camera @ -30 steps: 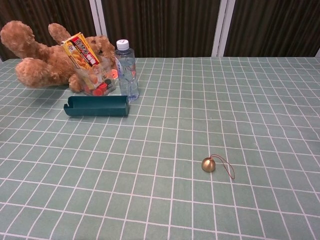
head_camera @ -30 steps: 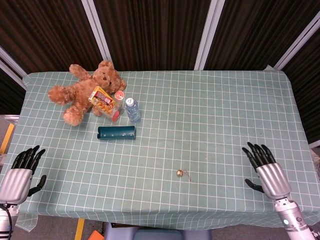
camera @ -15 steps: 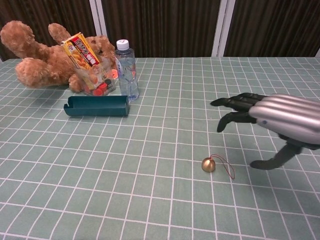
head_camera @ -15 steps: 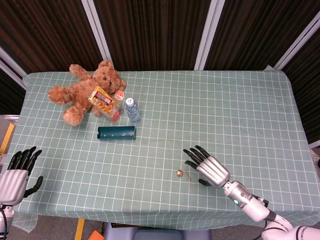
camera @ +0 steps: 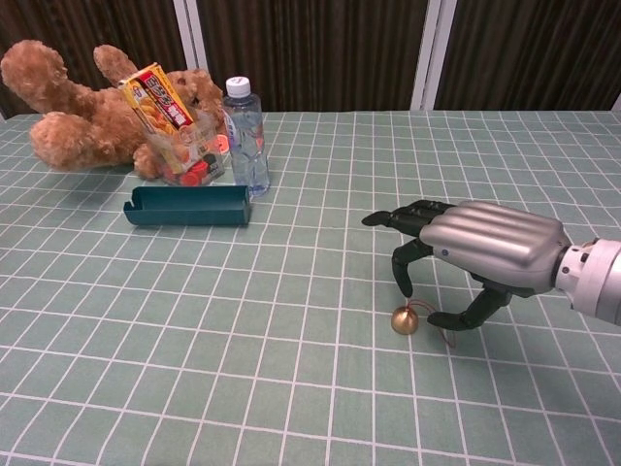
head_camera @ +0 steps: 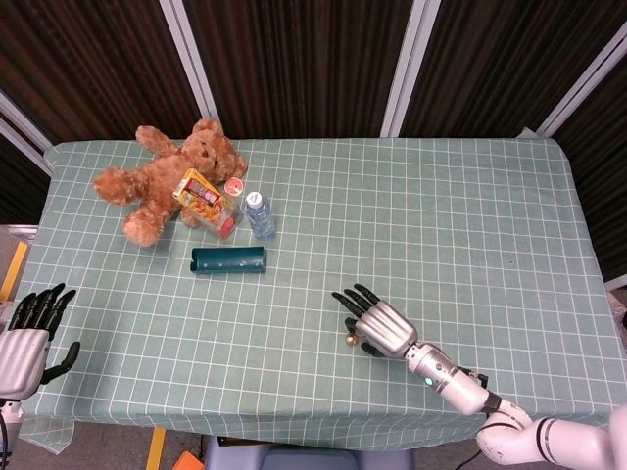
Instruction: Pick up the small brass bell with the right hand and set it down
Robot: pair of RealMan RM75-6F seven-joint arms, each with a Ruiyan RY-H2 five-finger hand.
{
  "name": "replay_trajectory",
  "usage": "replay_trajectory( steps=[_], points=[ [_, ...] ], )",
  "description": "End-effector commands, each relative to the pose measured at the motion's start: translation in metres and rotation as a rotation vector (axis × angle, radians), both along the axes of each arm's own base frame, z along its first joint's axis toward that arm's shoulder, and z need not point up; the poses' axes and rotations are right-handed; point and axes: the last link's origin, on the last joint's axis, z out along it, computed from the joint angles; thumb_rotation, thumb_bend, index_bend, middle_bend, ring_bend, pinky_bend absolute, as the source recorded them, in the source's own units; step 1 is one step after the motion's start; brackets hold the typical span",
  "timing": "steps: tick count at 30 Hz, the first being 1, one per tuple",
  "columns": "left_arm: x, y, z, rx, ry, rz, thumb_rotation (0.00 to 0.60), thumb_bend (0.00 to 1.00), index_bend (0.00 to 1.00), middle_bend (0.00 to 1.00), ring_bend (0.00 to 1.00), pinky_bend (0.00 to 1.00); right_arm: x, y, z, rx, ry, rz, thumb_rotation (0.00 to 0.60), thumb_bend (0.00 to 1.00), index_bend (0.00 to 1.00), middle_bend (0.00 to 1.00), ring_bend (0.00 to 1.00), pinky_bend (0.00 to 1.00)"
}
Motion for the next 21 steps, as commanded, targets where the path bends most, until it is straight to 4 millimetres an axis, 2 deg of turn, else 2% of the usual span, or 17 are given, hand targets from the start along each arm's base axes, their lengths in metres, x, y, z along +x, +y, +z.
replay_trajectory(
  steps=[1,21],
  points=[
    [0.000,-0.001,0.000,-0.002,0.001,0.000,0.600,0.41,0.06,0.00,0.00,0.05,-0.001,-0.001,-0.002,0.004,0.005,-0.005,0.600,0.42,0.60,0.04,0.00,0.00],
    [0.000,-0.001,-0.001,-0.008,0.015,0.003,0.600,0.42,0.06,0.00,0.00,0.05,0.003,-0.008,-0.016,0.026,-0.010,-0.024,0.600,0.45,0.63,0.06,0.00,0.00]
  ],
)
